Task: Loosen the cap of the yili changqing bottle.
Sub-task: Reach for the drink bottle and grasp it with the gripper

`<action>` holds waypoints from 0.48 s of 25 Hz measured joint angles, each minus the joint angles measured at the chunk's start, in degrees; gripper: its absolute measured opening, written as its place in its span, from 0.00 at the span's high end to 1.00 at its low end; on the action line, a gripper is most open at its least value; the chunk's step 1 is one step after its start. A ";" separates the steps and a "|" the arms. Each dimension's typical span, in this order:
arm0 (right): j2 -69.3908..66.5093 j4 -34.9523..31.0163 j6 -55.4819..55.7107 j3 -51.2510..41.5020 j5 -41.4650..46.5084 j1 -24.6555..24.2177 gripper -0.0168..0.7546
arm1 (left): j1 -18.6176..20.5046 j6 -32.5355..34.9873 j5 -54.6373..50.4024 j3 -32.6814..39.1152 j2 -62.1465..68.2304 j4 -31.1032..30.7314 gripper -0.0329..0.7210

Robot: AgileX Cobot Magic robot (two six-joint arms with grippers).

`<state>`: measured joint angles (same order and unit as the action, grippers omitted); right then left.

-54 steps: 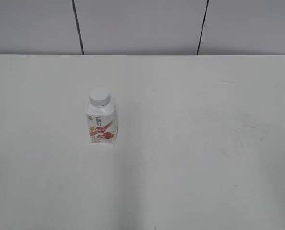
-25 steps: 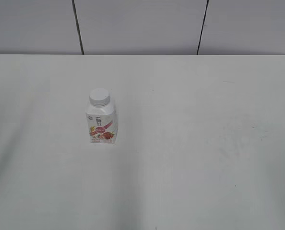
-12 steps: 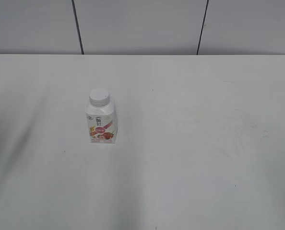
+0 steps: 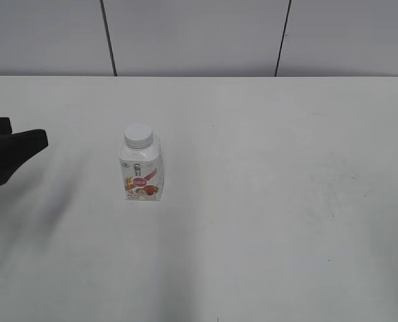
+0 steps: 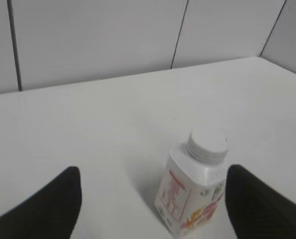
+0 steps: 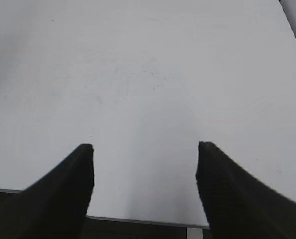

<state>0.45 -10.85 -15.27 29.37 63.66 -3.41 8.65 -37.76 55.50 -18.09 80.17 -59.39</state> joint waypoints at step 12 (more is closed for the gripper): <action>0.00 0.00 0.02 0.00 0.00 0.00 0.31 | 7.84 -0.92 13.17 -15.78 18.59 -32.86 0.23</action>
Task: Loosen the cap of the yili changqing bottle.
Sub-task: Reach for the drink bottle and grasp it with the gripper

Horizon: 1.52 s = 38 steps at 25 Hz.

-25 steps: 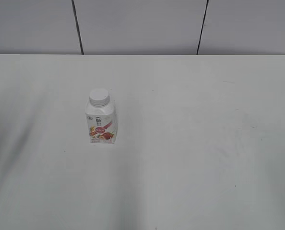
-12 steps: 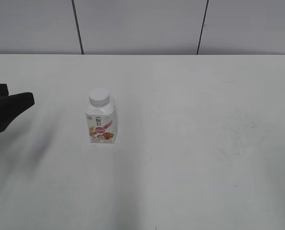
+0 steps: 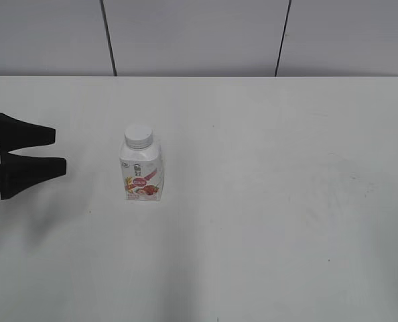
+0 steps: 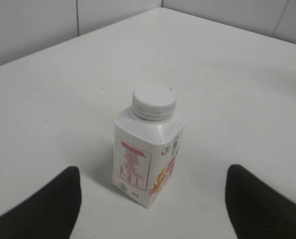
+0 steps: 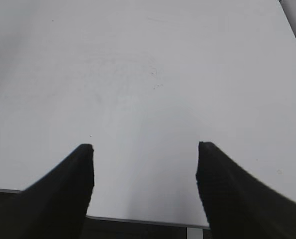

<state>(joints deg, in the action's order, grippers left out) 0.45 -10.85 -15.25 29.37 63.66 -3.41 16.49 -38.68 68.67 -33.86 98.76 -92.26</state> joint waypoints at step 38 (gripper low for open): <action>0.00 0.00 0.00 0.00 0.00 0.00 0.31 | -20.11 -0.12 0.55 -34.44 33.73 -5.59 0.26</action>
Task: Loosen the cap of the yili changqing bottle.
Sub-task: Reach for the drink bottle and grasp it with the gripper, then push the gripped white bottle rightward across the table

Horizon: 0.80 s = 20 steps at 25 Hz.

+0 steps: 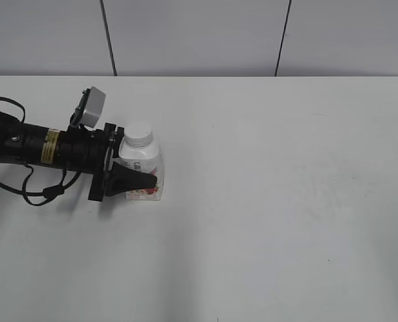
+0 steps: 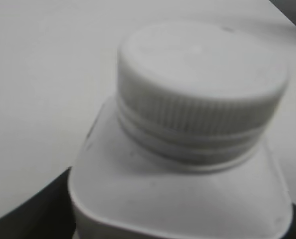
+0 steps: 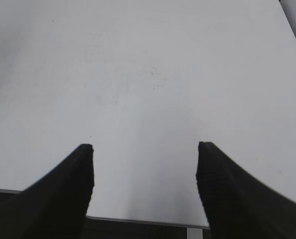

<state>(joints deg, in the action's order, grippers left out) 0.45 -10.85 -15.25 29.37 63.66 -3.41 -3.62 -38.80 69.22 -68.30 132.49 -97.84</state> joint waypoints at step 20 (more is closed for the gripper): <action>0.00 0.00 0.00 0.00 0.00 0.00 0.31 | -15.87 1.52 -1.56 -2.04 0.49 9.30 0.43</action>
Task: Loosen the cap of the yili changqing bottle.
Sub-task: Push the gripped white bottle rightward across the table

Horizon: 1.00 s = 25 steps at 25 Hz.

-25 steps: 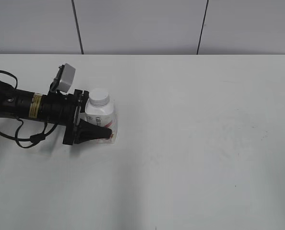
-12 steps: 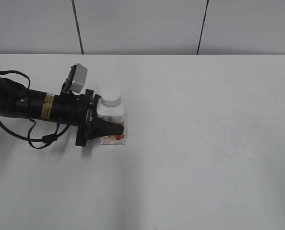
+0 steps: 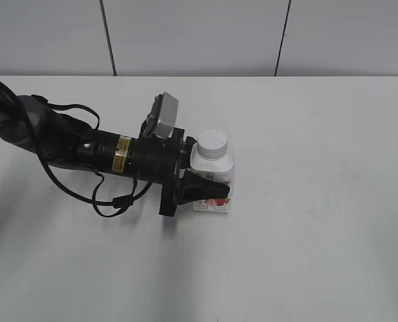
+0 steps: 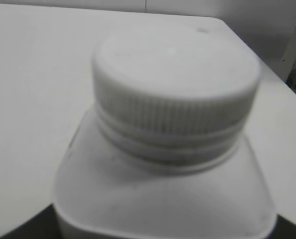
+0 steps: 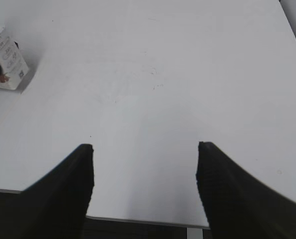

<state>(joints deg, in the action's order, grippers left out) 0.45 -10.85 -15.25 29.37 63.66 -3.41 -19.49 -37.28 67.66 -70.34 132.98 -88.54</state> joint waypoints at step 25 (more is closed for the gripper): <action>0.00 0.00 0.00 0.00 0.00 0.00 0.31 | -0.77 2.57 0.23 -0.37 3.23 3.56 0.44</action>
<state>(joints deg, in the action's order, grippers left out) 0.45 -10.85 -15.25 29.37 63.66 -3.41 -20.25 -34.71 67.89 -70.71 136.21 -84.99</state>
